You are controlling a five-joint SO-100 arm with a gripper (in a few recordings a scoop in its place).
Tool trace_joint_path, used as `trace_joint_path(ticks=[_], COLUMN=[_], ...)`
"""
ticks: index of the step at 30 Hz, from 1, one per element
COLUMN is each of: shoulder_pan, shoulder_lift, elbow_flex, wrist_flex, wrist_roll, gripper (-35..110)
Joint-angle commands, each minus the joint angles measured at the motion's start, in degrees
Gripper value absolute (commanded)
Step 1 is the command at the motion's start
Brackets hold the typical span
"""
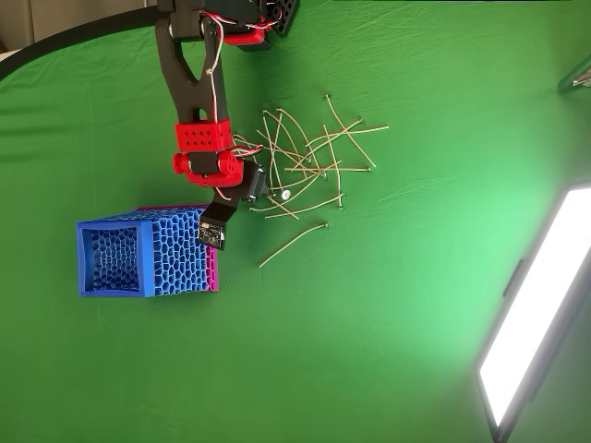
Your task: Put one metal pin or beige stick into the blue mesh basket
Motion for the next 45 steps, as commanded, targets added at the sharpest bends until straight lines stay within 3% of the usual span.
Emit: trace_joint_path(ticks=[1,45], shoulder_pan=[0.3,-3.3], shoulder_lift=[-0.1,1.6], elbow_flex=[-2.3,1.8], wrist_flex=[-0.8,-2.0], wrist_roll=[-0.3,3.2], gripper=[17,13])
